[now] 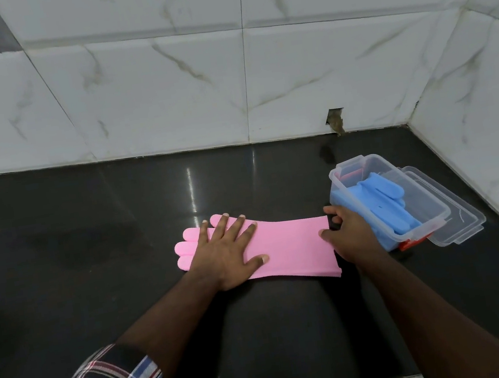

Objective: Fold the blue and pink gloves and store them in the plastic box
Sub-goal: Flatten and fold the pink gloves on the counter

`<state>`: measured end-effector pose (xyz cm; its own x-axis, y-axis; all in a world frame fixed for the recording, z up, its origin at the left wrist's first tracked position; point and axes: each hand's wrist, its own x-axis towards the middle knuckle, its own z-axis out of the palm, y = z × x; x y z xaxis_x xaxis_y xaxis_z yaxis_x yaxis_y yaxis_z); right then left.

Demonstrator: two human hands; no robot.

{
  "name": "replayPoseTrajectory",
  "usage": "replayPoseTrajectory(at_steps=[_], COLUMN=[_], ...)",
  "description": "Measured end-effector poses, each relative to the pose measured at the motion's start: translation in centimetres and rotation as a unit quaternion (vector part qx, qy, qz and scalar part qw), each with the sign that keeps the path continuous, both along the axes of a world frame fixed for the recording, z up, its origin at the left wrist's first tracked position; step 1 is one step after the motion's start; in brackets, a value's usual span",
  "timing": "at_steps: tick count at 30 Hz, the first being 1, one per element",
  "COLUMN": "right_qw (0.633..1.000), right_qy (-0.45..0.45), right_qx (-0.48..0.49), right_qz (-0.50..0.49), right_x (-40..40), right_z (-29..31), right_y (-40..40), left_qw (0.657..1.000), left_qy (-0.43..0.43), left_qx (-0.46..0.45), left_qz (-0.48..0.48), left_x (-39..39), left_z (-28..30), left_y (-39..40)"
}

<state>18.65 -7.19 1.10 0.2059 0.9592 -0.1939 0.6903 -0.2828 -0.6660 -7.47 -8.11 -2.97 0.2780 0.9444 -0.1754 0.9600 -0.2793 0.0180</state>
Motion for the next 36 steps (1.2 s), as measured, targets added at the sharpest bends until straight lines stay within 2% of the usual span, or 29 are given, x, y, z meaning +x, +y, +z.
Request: replayPoseTrajectory(at_steps=[7, 10, 16, 22, 28, 33, 36], right_qw=[0.985, 0.978, 0.98, 0.985, 0.989, 0.988, 0.981], right_qy=[0.158, 0.19, 0.18, 0.169, 0.143, 0.147, 0.185], right_qx=[-0.07, -0.075, -0.081, -0.027, -0.019, -0.043, -0.056], right_qz=[-0.032, -0.046, -0.012, -0.027, -0.029, -0.003, 0.015], right_x=[0.8, 1.0, 0.5, 1.2, 1.5, 1.4, 1.8], right_z=[-0.5, -0.5, 0.2, 0.8, 1.3, 1.7, 2.5], right_y=[-0.7, -0.8, -0.9, -0.5, -0.2, -0.4, -0.7], left_qw=[1.0, 1.0, 1.0, 1.0, 1.0, 1.0, 1.0], left_qy=[0.0, -0.002, -0.004, -0.005, 0.01, 0.008, 0.004], left_qx=[0.009, 0.007, 0.01, 0.008, 0.007, 0.008, 0.012], left_qz=[-0.004, -0.004, -0.004, -0.004, -0.007, -0.006, -0.006], left_x=[0.0, 0.0, -0.1, 0.5, 0.8, 0.7, 0.7], left_z=[-0.4, -0.6, -0.5, 0.2, 0.2, -0.1, -0.4], left_y=[-0.1, -0.1, 0.0, 0.1, -0.1, -0.1, -0.1])
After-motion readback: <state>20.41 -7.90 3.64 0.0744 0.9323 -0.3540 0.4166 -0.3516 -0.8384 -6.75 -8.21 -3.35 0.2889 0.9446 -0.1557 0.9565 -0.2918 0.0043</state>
